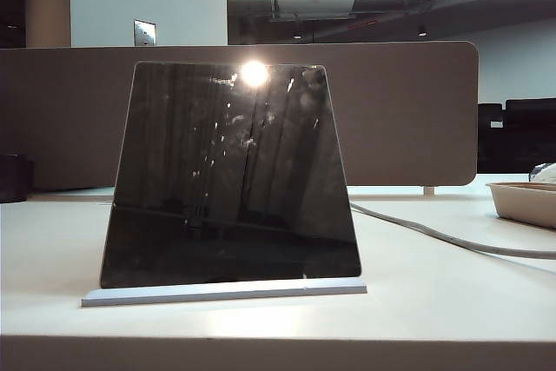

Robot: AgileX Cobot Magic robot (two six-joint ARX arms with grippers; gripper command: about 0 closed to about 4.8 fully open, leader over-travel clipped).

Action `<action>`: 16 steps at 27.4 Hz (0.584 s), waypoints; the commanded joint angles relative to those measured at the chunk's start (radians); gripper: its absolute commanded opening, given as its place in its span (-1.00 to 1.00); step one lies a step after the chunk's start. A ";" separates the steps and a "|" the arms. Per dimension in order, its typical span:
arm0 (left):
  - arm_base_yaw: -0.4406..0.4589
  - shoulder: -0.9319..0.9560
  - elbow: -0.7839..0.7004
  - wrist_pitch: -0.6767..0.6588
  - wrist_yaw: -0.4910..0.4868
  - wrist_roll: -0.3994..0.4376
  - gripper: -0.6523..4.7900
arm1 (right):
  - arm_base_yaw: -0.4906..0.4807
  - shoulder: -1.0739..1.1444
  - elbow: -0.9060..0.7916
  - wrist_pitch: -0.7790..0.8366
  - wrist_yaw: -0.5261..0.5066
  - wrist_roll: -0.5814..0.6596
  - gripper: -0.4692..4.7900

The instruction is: Push the base of the mirror on the table to move it forward for a short distance.

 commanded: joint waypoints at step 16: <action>-0.095 0.000 0.001 0.009 0.001 0.004 -0.76 | 0.000 0.000 0.005 0.014 -0.009 -0.002 -0.82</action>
